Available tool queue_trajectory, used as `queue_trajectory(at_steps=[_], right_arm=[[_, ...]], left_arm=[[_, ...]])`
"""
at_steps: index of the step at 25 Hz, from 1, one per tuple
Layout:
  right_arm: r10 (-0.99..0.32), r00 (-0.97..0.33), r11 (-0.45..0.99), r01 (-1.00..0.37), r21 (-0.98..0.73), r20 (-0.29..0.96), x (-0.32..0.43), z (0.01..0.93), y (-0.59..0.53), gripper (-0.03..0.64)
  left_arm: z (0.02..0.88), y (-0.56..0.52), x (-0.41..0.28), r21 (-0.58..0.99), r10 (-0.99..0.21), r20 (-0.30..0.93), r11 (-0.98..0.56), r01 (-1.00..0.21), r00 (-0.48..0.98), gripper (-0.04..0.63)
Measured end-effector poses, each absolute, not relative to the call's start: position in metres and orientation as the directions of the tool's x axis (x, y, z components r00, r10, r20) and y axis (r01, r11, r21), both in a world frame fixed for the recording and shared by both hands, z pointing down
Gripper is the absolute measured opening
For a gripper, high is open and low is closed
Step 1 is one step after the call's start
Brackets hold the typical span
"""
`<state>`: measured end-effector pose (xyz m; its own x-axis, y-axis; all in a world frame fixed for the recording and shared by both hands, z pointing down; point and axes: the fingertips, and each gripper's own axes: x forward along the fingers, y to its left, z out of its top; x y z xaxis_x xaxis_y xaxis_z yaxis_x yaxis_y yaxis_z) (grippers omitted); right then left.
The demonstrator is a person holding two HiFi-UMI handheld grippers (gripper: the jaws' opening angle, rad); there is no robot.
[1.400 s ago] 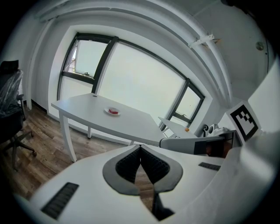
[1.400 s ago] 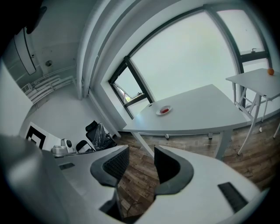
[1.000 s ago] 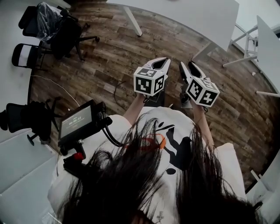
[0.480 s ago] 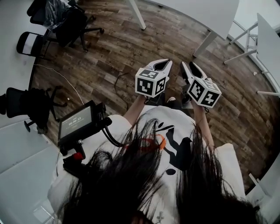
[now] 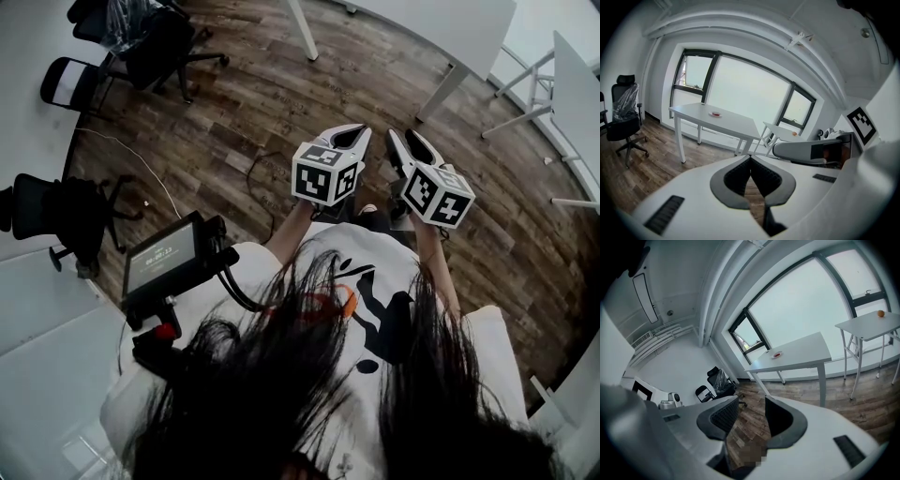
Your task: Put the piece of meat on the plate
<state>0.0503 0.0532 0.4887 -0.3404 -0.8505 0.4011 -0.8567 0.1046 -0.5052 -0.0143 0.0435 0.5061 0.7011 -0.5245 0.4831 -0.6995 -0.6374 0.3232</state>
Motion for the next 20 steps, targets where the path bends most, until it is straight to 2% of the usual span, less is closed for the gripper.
queue_trajectory(at_steps=[20], right_arm=[[-0.844,-0.347,0.122,-0.866,-0.485,0.408,0.0517,0.4872,0.0477,0.186]], left_arm=[[0.4996,0.0384,-0.0085,0.303,-0.528,0.475,-0.652,-0.695,0.704,0.005]])
